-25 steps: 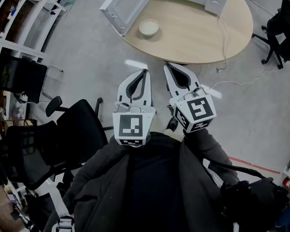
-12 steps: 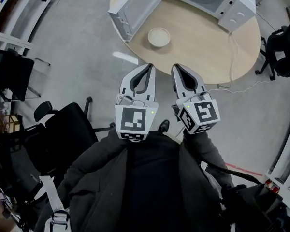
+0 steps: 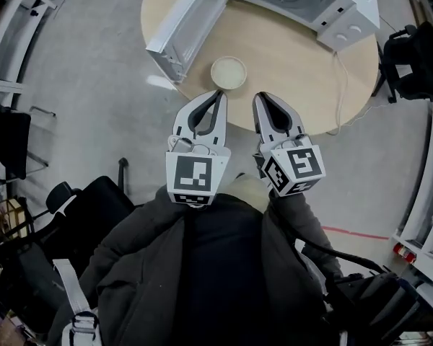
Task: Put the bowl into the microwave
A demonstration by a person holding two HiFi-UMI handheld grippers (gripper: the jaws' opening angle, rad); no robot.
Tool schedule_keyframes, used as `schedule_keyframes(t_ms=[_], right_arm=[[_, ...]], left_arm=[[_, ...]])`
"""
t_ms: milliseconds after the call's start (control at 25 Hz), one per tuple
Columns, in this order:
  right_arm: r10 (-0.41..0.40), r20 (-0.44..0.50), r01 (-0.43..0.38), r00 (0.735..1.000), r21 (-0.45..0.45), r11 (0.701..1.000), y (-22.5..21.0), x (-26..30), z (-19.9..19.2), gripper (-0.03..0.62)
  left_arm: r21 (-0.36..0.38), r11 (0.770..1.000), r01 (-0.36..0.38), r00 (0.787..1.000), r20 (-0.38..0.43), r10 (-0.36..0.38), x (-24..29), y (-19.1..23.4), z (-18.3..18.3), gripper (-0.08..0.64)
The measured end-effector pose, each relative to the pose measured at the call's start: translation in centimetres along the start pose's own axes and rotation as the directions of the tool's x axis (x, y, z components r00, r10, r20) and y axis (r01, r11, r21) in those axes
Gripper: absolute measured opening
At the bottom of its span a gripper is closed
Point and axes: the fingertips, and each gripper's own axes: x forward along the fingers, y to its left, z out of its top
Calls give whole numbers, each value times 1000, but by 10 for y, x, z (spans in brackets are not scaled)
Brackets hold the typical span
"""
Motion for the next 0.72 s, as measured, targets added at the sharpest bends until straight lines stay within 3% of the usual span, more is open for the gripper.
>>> schedule_keyframes(t_ms=[360,720], right_arm=[[9,-18,-9,1000,12,1000,-19,17,6,41],[87,-145,-86,986,16,996,-68,74,-66,64]], left_arm=[[-6,999,-34,999,-13,34,12,9,3,9],[-55,987,-153,987,-51,150,55,19,-60,9]])
